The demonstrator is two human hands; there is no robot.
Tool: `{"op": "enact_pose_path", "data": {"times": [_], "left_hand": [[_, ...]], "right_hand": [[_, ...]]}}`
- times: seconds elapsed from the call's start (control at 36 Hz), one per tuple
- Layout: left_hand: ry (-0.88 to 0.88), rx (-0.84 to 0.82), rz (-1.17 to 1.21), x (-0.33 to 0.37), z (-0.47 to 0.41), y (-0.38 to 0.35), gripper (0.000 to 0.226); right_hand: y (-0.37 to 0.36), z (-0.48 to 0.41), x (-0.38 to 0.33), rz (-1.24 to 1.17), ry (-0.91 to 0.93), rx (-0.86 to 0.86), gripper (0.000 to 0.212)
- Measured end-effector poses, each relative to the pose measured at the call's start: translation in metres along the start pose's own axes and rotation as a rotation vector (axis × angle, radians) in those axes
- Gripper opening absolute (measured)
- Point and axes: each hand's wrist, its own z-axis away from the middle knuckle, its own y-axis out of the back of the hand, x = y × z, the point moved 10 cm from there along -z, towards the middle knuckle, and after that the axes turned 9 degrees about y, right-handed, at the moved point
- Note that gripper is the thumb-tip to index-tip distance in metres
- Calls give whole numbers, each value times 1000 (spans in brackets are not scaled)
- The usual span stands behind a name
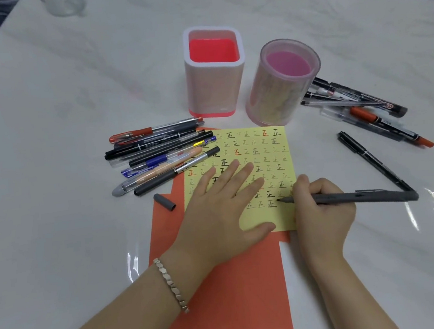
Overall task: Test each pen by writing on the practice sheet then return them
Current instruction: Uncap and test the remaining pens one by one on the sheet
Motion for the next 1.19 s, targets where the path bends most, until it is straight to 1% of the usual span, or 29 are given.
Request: {"op": "enact_pose_path", "data": {"times": [0.11,0.22,0.31,0.42,0.5,0.67,0.72,0.78,0.81,0.86,0.89,1.0,1.06,1.11,1.19], "left_hand": [[-14,-16,61,-1,4,9,53],[6,88,60,-18,14,41,39],[16,107,-16,-43,26,62,42],[31,66,-149,-71,38,76,41],[45,69,-156,-82,43,78,30],[52,141,-122,-80,44,77,29],[126,121,-30,-78,42,75,26],[239,108,160,-74,41,79,13],[296,96,291,-72,41,79,7],[386,86,565,-64,42,79,17],[402,81,650,-59,42,79,19],[409,83,823,-43,37,79,19],[417,80,894,-37,36,81,20],[413,63,921,-30,35,82,20],[387,39,916,-22,34,84,21]], "right_hand": [[-7,1,-4,-50,-21,-51,32],[-13,4,-11,-55,-3,-123,23],[-13,6,-14,-33,1,-153,24],[-19,8,-22,-15,-9,-211,25],[-24,11,-27,-52,-27,-238,23],[-31,18,-32,-63,-17,-350,20],[-35,20,-35,-41,13,-418,23],[-36,22,-38,-45,23,-460,37],[-37,22,-40,-76,8,-470,40],[-37,21,-46,-135,-4,-477,39],[-36,21,-49,-158,0,-477,37],[-28,18,-62,-202,15,-464,34],[-24,17,-67,-213,7,-457,25],[-21,16,-70,-220,7,-448,20],[-16,14,-72,-209,17,-424,21]]}}
